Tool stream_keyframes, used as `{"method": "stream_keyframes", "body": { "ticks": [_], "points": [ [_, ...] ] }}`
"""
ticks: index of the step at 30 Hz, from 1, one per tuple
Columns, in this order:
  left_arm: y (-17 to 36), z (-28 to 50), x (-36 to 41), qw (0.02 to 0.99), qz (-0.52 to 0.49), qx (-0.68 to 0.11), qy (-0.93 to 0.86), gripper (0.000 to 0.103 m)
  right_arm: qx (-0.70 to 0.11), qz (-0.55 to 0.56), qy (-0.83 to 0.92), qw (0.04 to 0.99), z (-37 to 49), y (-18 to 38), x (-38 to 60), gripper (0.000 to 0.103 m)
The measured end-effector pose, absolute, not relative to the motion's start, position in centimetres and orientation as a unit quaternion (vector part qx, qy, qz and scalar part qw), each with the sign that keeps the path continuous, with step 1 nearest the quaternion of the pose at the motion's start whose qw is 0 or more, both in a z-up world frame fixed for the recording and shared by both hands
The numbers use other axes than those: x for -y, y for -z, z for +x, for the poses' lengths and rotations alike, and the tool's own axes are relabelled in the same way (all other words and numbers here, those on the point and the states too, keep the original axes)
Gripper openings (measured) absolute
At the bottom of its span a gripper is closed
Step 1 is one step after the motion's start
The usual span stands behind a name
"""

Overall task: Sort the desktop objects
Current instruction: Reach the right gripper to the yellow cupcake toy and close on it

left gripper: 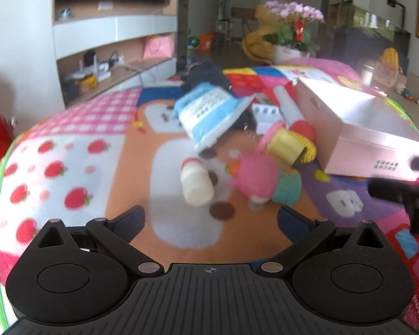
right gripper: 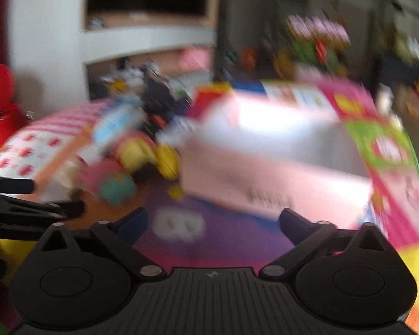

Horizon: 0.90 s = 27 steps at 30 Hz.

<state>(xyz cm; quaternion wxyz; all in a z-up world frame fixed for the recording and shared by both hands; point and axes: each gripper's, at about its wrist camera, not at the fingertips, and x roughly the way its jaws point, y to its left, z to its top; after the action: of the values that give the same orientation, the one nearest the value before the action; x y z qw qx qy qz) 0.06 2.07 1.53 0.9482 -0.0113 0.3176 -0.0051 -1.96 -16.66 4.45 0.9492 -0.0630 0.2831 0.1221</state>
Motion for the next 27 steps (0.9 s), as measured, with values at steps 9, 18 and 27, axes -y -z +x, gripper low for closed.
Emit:
{"method": "stream_keyframes", "body": {
  "ticks": [9, 18, 27],
  "points": [
    [-2.2, -0.2, -0.7, 0.949, 0.017, -0.312, 0.047, 0.103, -0.275, -0.054, -0.214, 0.936, 4.0, -7.7, 10.6, 0.074],
    [-2.0, -1.2, -2.4, 0.945, 0.005, -0.325, 0.026, 0.103, -0.328, -0.138, -0.218, 0.909, 7.9, -3.6, 5.4, 0.052],
    [-2.2, -1.1, -0.7, 0.943, 0.013, -0.329, 0.056, 0.103, -0.302, -0.096, -0.226, 0.921, 2.1, -6.5, 11.7, 0.016]
  ]
}}
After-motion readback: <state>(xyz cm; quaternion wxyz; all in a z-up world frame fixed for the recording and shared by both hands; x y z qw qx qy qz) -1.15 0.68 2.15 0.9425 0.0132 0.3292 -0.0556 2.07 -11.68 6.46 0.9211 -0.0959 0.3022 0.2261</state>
